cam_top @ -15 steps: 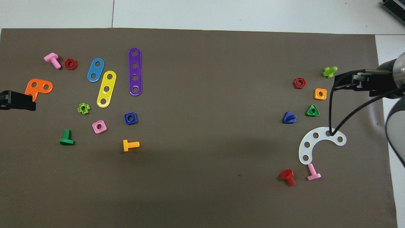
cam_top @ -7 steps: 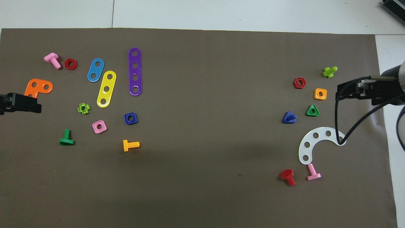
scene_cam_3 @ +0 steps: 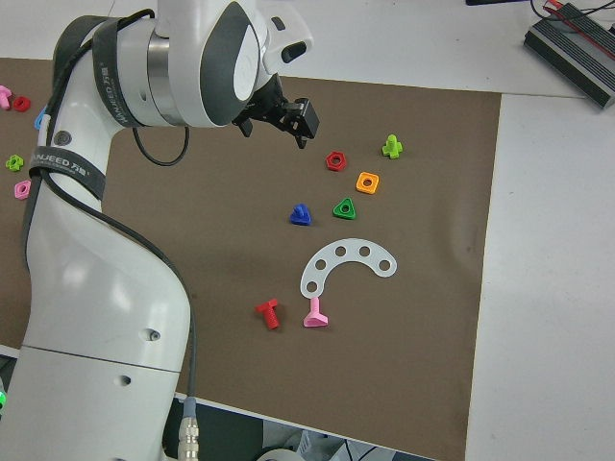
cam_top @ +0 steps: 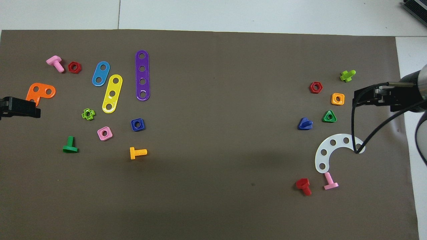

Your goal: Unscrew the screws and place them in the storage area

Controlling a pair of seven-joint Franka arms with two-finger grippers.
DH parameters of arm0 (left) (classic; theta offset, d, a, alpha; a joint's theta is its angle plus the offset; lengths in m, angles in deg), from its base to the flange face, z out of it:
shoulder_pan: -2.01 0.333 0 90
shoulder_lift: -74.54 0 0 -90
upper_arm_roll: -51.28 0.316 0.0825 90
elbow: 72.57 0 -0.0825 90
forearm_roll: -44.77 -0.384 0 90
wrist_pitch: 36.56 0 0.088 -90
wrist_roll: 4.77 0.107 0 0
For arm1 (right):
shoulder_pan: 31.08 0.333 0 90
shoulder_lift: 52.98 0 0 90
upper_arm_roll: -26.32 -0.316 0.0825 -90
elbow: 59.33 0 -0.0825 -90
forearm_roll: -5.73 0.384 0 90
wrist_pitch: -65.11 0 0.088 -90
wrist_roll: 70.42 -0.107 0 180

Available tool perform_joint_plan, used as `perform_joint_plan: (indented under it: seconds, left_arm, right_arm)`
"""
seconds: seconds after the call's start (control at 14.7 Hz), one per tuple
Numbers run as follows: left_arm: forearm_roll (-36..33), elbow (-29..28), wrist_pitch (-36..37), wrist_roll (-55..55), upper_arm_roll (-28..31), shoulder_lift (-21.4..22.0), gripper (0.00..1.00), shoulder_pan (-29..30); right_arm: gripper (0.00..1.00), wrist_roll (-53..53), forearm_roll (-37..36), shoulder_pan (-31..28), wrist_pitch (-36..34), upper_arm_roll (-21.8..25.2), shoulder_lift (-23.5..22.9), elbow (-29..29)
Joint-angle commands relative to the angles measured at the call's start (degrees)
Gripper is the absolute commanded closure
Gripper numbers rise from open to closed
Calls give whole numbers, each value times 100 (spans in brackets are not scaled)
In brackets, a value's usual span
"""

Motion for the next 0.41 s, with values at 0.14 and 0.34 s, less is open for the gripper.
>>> perform_joint_plan:
  seconds: [0.14,0.34]
  left_arm:
    - [62,-122,-125,125,-14,113,0,161]
    - [62,-131,-125,125,-14,121,0,161]
  right_arm:
    - [0,-9,-29,-11,174,-38,168,-224]
    - [0,-35,-29,-11,174,-65,203,-286]
